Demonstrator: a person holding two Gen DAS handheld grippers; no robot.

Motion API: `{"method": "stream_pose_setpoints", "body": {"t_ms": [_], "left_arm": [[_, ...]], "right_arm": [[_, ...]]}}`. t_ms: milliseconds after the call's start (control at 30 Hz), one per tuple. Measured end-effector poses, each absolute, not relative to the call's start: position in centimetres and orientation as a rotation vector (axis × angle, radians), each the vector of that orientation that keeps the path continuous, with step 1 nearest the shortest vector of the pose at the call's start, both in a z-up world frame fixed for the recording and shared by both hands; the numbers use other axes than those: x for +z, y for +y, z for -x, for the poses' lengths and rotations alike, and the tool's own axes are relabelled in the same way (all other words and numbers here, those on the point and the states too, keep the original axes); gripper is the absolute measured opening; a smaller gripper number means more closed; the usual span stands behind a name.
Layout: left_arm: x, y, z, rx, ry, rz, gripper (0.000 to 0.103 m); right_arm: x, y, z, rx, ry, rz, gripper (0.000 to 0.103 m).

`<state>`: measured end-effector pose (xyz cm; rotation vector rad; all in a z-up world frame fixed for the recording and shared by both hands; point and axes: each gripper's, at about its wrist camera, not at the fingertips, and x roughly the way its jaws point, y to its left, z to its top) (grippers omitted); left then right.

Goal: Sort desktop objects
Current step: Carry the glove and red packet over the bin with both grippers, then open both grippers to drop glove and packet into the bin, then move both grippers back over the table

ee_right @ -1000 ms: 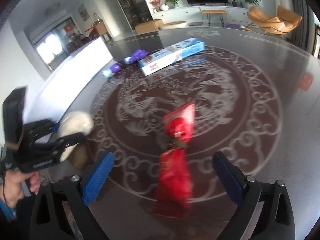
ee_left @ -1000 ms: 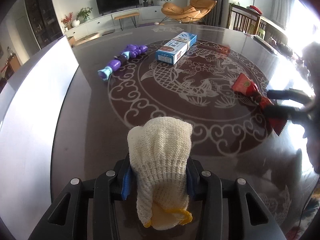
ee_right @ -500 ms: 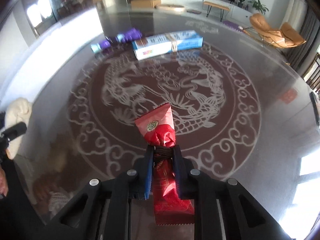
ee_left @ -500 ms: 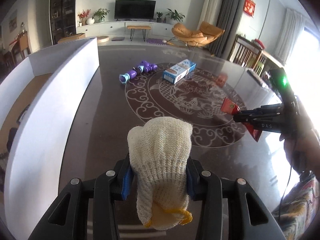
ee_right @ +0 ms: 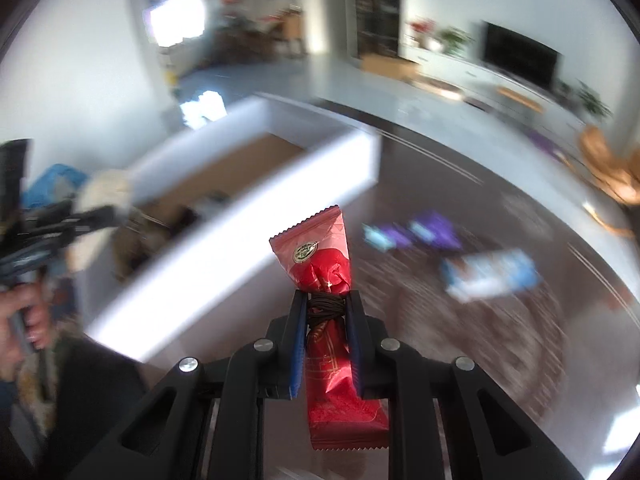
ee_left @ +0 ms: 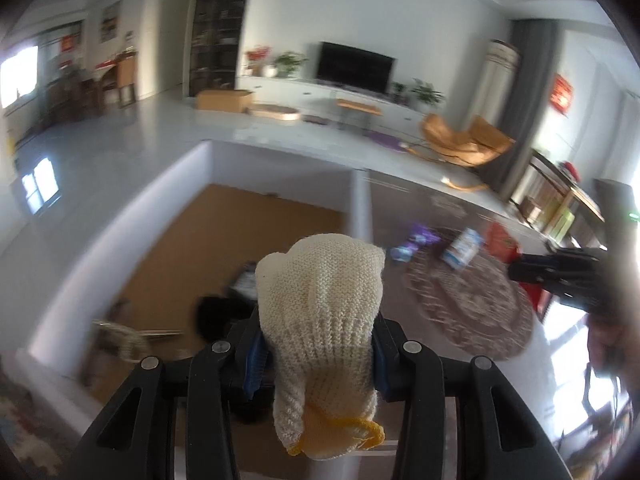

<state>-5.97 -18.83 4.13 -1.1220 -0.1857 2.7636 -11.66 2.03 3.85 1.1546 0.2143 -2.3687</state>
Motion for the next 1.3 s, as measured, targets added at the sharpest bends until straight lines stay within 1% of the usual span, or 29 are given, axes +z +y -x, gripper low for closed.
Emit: {"method": "stream_pose_setpoints", "body": {"t_ms": [167, 300, 333, 367, 400, 433, 467, 500, 567, 667, 733, 800, 867, 900, 1000, 1067, 1167, 1233, 1300], "left_arm": [[2.2, -26.8, 7.5, 2.868, -0.25, 1.287, 0.042], [-0.4, -29.2, 8.2, 2.87, -0.294, 1.38, 0.043], [-1.1, -29.5, 8.3, 2.863, -0.305, 1.405, 0.044], [-2.0, -29.7, 8.5, 2.847, -0.319, 1.454, 0.049], [-2.6, -29.9, 8.6, 2.833, -0.325, 1.493, 0.053], [-3.3, -29.9, 8.8, 2.818, -0.328, 1.529, 0.067], [-3.8, -29.8, 9.0, 2.809, -0.323, 1.557, 0.08], [-4.1, -29.7, 8.9, 2.81, -0.316, 1.558, 0.083], [-4.0, -29.0, 8.4, 2.824, -0.29, 1.539, 0.083], [-3.1, -27.9, 7.9, 2.856, -0.281, 1.484, 0.084], [-2.2, -27.2, 7.3, 2.871, -0.278, 1.437, 0.084], [-0.9, -25.2, 6.4, 2.868, -0.264, 1.36, 0.084], [0.8, -22.5, 5.5, 2.841, -0.218, 1.279, 0.085], [1.4, -21.0, 5.1, 2.825, -0.192, 1.25, 0.086], [3.1, -15.0, 3.5, 2.737, -0.092, 1.152, 0.093], [3.4, -10.4, 2.5, 2.661, -0.035, 1.1, 0.103], [2.1, -3.7, 1.9, 2.52, 0.035, 1.097, 0.103], [0.2, -0.4, 2.2, 2.452, 0.083, 1.137, 0.103], [-3.1, 2.7, 3.3, 2.417, 0.156, 1.208, 0.103]], "right_arm": [[4.9, -9.1, 12.1, -2.181, 0.146, -1.065, 0.019], [2.4, -16.6, 11.8, -2.046, 0.143, -1.074, 0.02], [1.3, -18.1, 11.8, -2.009, 0.137, -1.098, 0.02], [0.3, -19.2, 11.8, -1.98, 0.133, -1.123, 0.02], [-0.8, -20.2, 11.8, -1.951, 0.135, -1.154, 0.023], [-2.1, -21.2, 11.8, -1.927, 0.149, -1.189, 0.027], [-3.0, -21.8, 11.9, -1.916, 0.164, -1.214, 0.042], [-3.8, -22.1, 11.8, -1.915, 0.177, -1.234, 0.056], [-4.1, -21.6, 11.7, -1.943, 0.155, -1.214, 0.062], [-3.3, -19.3, 11.5, -1.983, 0.088, -1.153, 0.064], [-2.2, -16.6, 11.2, -2.041, 0.056, -1.09, 0.071], [-1.5, -13.5, 10.9, -2.114, 0.039, -1.035, 0.085], [-1.3, -9.5, 10.3, -2.213, 0.038, -0.995, 0.091], [-1.5, -7.4, 10.1, -2.269, 0.044, -0.988, 0.092], [-3.6, -0.2, 9.7, -2.449, 0.093, -1.028, 0.092], [-6.0, 4.8, 9.3, -2.558, 0.139, -1.121, 0.092], [-9.6, 11.4, 8.4, -2.675, 0.184, -1.284, 0.092], [-11.5, 15.4, 7.5, -2.732, 0.166, -1.358, 0.092], [-12.4, 17.8, 6.8, -2.761, 0.137, -1.402, 0.092]]}}
